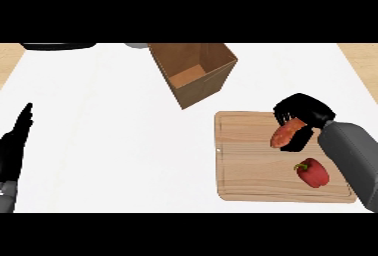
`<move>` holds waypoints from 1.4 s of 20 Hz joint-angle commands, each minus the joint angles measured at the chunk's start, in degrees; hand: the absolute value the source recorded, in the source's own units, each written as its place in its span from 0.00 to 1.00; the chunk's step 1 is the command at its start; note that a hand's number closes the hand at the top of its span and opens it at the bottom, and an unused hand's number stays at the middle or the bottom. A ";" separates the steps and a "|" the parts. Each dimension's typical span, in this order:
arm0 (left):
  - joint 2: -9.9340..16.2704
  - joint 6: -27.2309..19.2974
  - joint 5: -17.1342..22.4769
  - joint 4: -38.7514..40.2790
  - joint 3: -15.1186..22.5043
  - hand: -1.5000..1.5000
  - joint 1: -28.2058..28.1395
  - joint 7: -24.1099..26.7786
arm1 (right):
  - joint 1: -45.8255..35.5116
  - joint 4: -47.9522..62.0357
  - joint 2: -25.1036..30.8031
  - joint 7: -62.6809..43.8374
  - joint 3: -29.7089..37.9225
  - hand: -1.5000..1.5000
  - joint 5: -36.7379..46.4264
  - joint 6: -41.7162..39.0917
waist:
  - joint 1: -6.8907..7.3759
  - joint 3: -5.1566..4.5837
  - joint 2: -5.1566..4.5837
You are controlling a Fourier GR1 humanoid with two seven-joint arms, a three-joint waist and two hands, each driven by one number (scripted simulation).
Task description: Pick the sweet potato from the cutting board and place it in the cardboard box
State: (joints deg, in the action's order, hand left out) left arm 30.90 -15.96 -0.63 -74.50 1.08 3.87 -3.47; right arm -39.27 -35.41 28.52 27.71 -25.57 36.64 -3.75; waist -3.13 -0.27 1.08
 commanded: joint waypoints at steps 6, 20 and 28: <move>-0.22 -0.20 0.46 -1.28 -0.88 0.50 -3.22 1.15 | 0.82 -5.70 1.44 -33.83 8.41 1.00 1.08 17.05 | -0.26 -0.04 0.76; 1.75 3.90 0.80 0.02 -2.84 0.50 2.37 -0.69 | -0.57 -46.00 -5.62 -57.53 3.12 1.00 7.87 12.92 | 2.49 0.20 -0.84; -3.10 1.13 -3.83 -2.46 0.12 0.50 1.09 -0.79 | -12.51 -39.68 -10.37 -59.63 13.75 1.00 1.71 6.98 | 3.86 0.28 -1.14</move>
State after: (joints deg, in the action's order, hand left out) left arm 28.89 -13.91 -2.90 -75.38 0.52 4.52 -2.70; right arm -46.38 -78.65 20.19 -31.30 -16.62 41.15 5.16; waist 0.15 -0.05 0.12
